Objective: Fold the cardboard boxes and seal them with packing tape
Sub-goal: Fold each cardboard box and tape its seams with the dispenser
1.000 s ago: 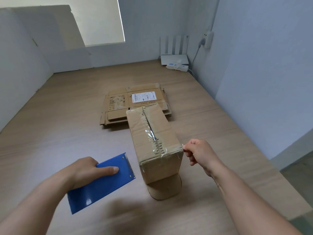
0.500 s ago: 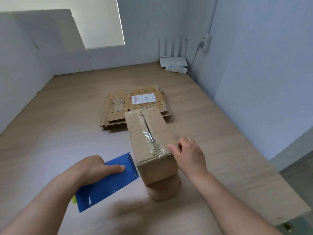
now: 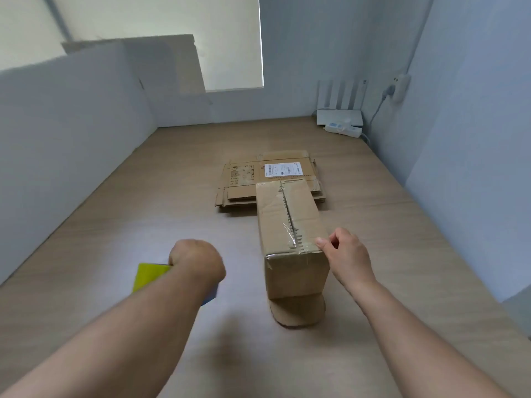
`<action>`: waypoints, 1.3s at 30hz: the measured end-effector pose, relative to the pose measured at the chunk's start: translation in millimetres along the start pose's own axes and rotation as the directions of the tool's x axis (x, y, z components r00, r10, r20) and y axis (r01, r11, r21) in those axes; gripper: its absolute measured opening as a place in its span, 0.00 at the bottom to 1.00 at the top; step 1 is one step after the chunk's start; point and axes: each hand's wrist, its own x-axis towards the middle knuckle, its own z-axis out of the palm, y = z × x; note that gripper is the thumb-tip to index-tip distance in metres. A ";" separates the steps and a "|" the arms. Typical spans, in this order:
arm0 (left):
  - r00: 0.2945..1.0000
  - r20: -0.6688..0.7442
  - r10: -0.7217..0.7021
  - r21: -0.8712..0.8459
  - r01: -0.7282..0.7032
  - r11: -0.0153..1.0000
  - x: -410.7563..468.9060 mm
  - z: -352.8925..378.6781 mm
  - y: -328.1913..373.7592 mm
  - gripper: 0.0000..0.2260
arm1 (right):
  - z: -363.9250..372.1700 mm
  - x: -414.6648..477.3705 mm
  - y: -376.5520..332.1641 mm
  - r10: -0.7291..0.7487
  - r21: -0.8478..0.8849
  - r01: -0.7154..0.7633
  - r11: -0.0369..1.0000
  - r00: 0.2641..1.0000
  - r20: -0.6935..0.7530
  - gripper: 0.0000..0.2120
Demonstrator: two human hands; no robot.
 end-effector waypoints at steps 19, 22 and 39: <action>0.987 -0.152 -0.060 -0.446 -0.014 0.895 5.6 101.8 5.4 0.21 | 6.2 3.0 -1.0 -0.221 -0.156 0.237 0.959 0.968 0.115 0.23; 0.941 -0.336 -0.040 -0.680 -0.213 0.702 -5.4 76.9 30.3 0.30 | 7.0 -1.5 -1.6 -0.216 -0.204 0.230 0.952 0.972 0.087 0.27; 0.942 -0.332 -0.051 -0.922 -0.312 0.227 6.7 44.0 97.6 0.23 | 13.7 8.0 1.2 -0.186 -0.163 0.223 0.961 0.958 0.217 0.21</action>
